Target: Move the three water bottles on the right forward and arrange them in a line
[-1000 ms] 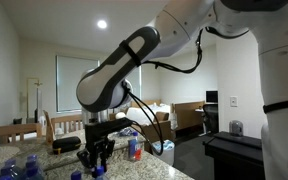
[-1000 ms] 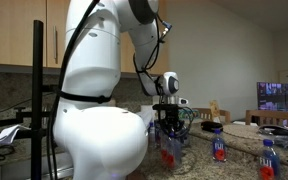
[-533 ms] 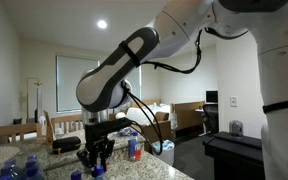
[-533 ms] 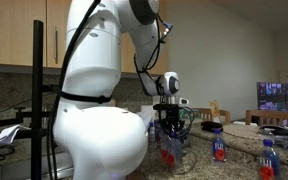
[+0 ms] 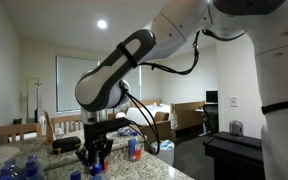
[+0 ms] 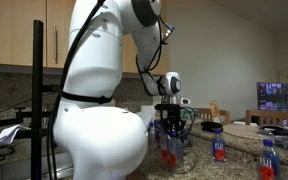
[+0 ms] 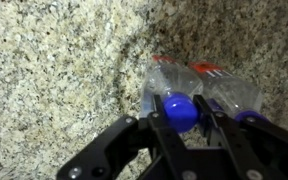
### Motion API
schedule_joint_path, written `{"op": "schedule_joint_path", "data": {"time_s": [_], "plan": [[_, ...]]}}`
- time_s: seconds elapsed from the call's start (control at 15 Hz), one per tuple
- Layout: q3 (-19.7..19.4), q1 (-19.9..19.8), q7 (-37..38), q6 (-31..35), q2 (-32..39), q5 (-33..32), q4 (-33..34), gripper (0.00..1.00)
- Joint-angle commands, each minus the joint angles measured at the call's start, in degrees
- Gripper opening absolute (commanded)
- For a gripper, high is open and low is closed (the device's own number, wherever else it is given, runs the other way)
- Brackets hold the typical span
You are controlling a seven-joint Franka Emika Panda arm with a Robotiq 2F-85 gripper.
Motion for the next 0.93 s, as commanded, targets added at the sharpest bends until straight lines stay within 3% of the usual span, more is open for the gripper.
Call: {"op": "schedule_joint_path", "data": {"time_s": [0.0,0.87], "plan": [[-0.32,-0.06,-2.48,-0.21,0.95,1.53,0.86,0.12],[-0.35,-0.07,-2.43,0.41,0.90,2.18,0.38,0.12]]}}
